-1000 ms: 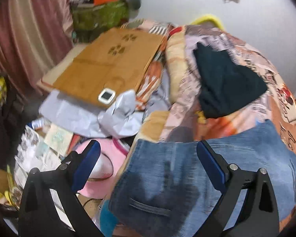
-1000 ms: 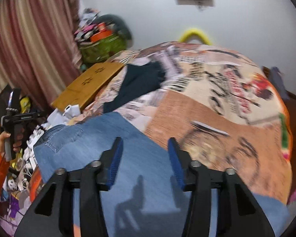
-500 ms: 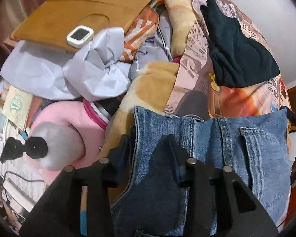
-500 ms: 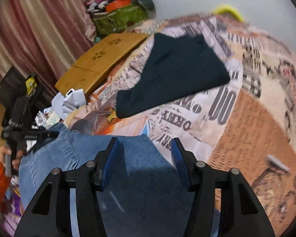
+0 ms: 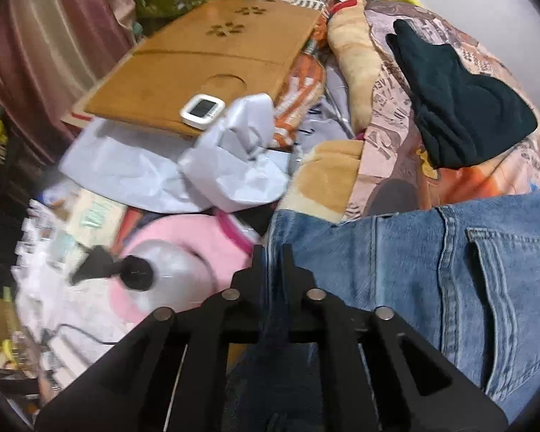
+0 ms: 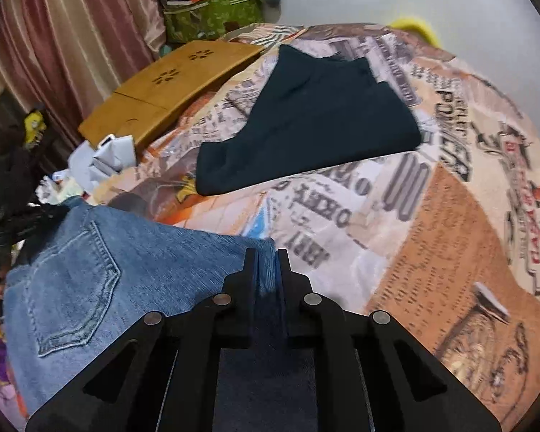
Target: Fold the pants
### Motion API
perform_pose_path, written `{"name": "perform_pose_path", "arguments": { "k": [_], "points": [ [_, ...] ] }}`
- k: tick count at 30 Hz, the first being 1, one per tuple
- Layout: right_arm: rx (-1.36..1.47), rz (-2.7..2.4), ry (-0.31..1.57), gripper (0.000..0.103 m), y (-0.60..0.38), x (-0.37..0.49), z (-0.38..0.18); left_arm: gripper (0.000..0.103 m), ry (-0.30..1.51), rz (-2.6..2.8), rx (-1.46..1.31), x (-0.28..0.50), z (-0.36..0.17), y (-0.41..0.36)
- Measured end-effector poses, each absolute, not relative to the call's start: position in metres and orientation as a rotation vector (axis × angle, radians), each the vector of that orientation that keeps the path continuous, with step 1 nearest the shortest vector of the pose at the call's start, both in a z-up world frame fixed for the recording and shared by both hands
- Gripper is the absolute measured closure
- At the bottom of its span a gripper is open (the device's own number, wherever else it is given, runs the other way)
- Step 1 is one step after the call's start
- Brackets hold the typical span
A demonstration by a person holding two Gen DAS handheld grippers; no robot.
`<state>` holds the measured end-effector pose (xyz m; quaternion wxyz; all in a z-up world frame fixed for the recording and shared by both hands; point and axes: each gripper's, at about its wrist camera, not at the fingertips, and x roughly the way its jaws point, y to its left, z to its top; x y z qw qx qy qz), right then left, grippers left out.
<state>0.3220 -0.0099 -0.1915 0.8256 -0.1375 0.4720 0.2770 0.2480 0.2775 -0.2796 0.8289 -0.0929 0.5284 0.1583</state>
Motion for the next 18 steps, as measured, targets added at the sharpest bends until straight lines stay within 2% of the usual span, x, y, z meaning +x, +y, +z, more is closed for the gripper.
{"name": "perform_pose_path", "arguments": {
  "k": [2,4,5,9,10,18],
  "points": [
    [-0.261,0.577,0.990,0.095,-0.021,0.312,-0.182,0.079,1.107,0.334,-0.207,0.239,-0.267,0.276],
    [-0.233,0.576,0.979,0.092,-0.032,0.301,-0.173,0.046,1.070,0.320,-0.234,0.224,-0.250,0.276],
    [-0.217,0.581,0.971,0.088,-0.037,0.293,-0.168,0.041,1.049,0.316,-0.242,0.217,-0.243,0.274],
    [-0.198,0.601,0.931,0.067,-0.051,0.259,-0.154,0.033,1.023,0.309,-0.241,0.188,-0.223,0.265],
    [-0.212,0.605,0.924,0.065,-0.053,0.250,-0.151,0.030,1.024,0.299,-0.257,0.180,-0.222,0.264],
    [-0.294,0.599,0.914,0.065,-0.071,0.187,-0.163,0.029,1.083,0.180,-0.483,0.136,-0.235,0.256]
  ]
}}
